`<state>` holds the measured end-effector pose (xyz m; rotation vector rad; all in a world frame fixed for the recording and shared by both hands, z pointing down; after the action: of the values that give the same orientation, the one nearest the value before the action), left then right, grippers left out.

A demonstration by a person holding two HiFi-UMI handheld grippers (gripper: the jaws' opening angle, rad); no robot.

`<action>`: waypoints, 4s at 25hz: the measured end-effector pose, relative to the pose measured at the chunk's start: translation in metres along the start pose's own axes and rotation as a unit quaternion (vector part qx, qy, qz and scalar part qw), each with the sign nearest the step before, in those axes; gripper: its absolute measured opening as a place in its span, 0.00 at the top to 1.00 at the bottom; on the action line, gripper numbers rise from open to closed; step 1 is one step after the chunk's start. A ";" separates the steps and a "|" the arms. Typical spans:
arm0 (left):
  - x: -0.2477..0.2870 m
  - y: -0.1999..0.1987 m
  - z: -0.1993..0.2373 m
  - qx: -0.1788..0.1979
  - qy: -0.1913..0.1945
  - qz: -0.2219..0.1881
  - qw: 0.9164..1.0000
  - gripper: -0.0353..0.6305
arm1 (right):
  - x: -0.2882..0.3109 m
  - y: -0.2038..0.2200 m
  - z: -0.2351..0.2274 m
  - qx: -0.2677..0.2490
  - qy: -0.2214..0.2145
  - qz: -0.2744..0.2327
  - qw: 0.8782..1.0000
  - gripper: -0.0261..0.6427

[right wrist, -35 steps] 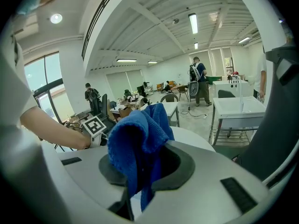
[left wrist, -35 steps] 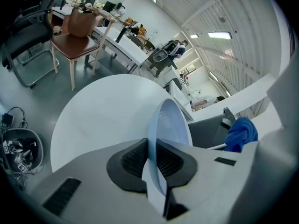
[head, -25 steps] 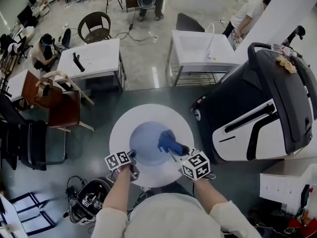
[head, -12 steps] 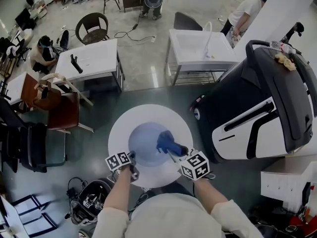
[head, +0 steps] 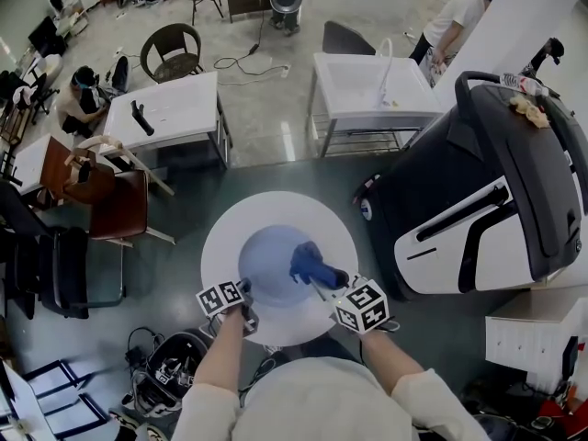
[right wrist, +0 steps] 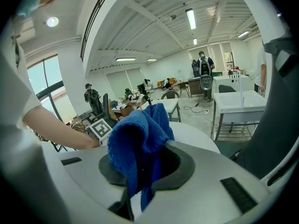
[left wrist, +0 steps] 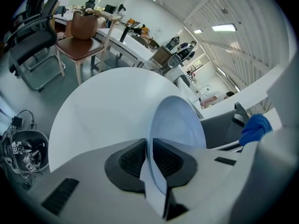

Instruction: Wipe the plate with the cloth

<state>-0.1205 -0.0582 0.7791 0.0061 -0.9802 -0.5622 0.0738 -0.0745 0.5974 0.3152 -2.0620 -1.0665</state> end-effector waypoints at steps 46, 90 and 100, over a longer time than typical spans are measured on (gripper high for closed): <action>-0.157 -0.056 -0.135 0.293 0.145 -0.204 0.923 0.88 | -0.031 -0.039 0.050 -0.006 0.000 -0.088 0.996 0.82; -0.275 -0.041 -0.195 0.413 0.186 -0.303 0.838 0.90 | -0.090 -0.087 0.102 -0.042 0.022 -0.185 0.982 0.82; -0.273 -0.037 -0.199 0.418 0.190 -0.299 0.837 0.90 | -0.092 -0.085 0.099 -0.045 0.029 -0.184 0.982 0.82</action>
<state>-0.0973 -0.0146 0.4428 1.2072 -0.7501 -0.6220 0.0511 -0.0207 0.4487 0.6933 -1.9394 -1.3465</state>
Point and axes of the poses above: the fingertips, and each gripper's own axes: x forward along the fingers, z to its left, y out of its underside, the point moved 1 cm from there along -x, backward along the fingers, and after that the axes turned 4 degrees about x, right-handed, at the moved point
